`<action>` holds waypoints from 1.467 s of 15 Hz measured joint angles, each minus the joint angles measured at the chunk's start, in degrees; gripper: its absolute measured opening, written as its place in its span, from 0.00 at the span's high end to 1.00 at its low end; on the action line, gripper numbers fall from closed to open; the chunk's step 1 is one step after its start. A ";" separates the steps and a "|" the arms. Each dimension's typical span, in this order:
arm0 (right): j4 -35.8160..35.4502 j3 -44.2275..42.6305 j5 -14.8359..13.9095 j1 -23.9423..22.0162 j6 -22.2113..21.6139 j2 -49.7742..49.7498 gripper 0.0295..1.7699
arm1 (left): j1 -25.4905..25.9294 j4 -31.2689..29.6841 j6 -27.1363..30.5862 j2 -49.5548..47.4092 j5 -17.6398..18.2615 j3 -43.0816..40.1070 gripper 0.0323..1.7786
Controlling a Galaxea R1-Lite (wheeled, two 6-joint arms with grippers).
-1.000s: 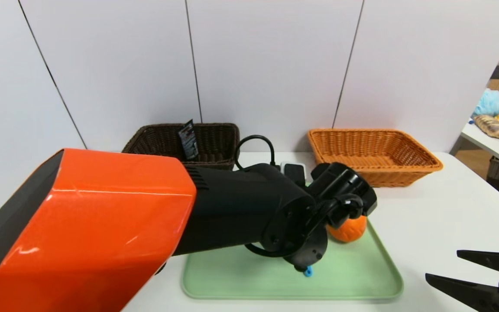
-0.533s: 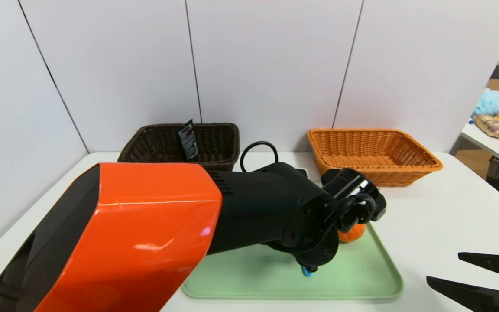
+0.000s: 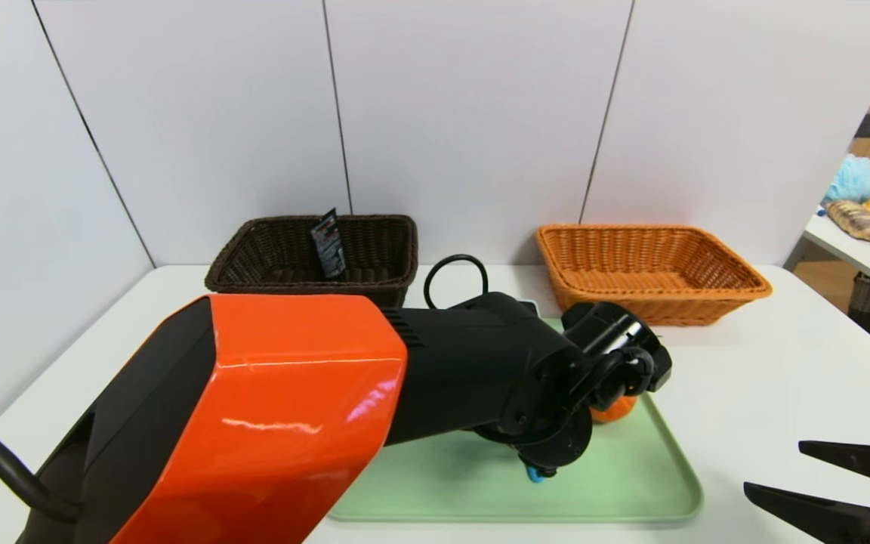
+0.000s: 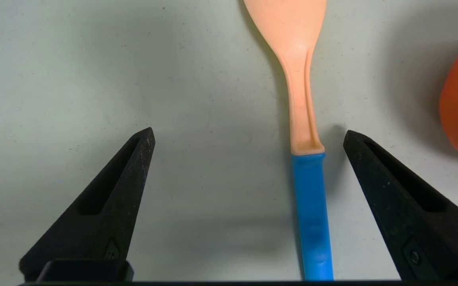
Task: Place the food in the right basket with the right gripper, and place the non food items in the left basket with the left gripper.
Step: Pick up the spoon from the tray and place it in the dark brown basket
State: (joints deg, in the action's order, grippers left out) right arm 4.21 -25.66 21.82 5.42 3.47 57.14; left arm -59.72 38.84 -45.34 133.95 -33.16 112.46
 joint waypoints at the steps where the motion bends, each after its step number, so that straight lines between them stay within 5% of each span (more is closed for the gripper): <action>1: 0.00 0.00 0.00 0.00 0.00 -0.02 0.04 | 0.02 -0.04 0.00 0.00 -0.05 0.00 0.05; 4: 0.00 0.00 0.02 0.00 -0.01 -0.17 0.04 | 0.05 0.02 0.02 0.00 0.02 0.05 0.05; 11: 0.06 0.04 -0.05 0.02 -0.01 -0.67 0.04 | 0.00 0.21 0.09 -0.11 -0.05 0.05 0.58; 13: 0.09 0.04 -0.07 0.02 0.00 -0.85 0.04 | -0.04 0.24 0.06 -0.13 0.00 0.05 0.96; 22: 0.09 0.44 -0.22 -0.05 -0.06 -1.74 0.04 | 0.83 1.07 0.91 -5.42 -0.40 -0.06 0.95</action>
State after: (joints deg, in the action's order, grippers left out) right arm 4.29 -25.22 21.60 5.38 3.41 55.39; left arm -58.89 39.91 -44.42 128.53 -33.56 112.40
